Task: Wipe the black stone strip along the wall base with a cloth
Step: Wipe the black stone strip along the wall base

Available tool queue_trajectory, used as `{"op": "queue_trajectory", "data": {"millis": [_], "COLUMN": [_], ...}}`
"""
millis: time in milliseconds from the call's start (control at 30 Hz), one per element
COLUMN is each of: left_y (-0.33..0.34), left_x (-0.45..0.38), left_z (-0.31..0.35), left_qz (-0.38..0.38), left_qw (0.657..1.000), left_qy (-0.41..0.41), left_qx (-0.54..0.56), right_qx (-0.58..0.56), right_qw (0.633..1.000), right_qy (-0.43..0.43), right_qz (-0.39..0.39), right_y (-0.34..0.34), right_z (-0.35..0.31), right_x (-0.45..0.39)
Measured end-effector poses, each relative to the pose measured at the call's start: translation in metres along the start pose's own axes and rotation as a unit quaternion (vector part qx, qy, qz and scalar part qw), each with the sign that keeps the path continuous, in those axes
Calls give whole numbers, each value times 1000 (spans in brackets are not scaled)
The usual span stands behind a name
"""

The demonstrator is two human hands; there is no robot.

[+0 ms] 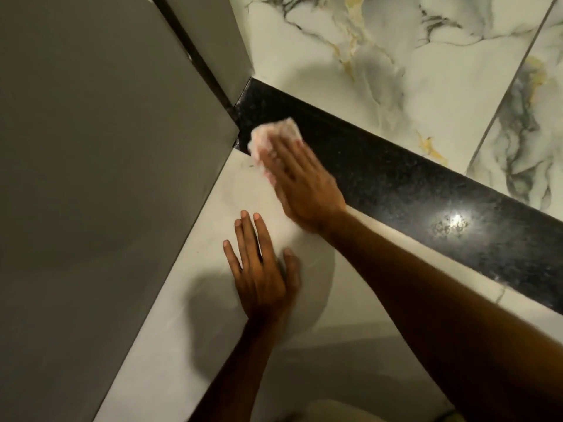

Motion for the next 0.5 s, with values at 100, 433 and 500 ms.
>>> {"op": "queue_trajectory", "data": {"millis": [100,433,500], "left_y": [-1,2,-1], "left_x": [-1,-3,-3], "left_z": [1,1,0], "left_qz": [-17,-12,-19], "left_qw": [1000,1000,1000], "left_qy": [-3,0,-7], "left_qx": [-10,-4,8], "right_qx": [34,10,18], "right_qw": [999,993,999], "right_qy": [-35,101,3], "right_qz": [-11,55,26], "right_y": [-2,-3,5], "right_z": [11,6,-21], "right_x": [60,-46,-14]}}
Point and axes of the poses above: each hand's wrist, its own x-axis away from the middle knuckle, its own y-axis out of the palm, z = x × y, the point moved 6 cm from there along -x, towards the middle knuckle, and after that the axes turned 4 degrees about z, right-handed, at the moved point
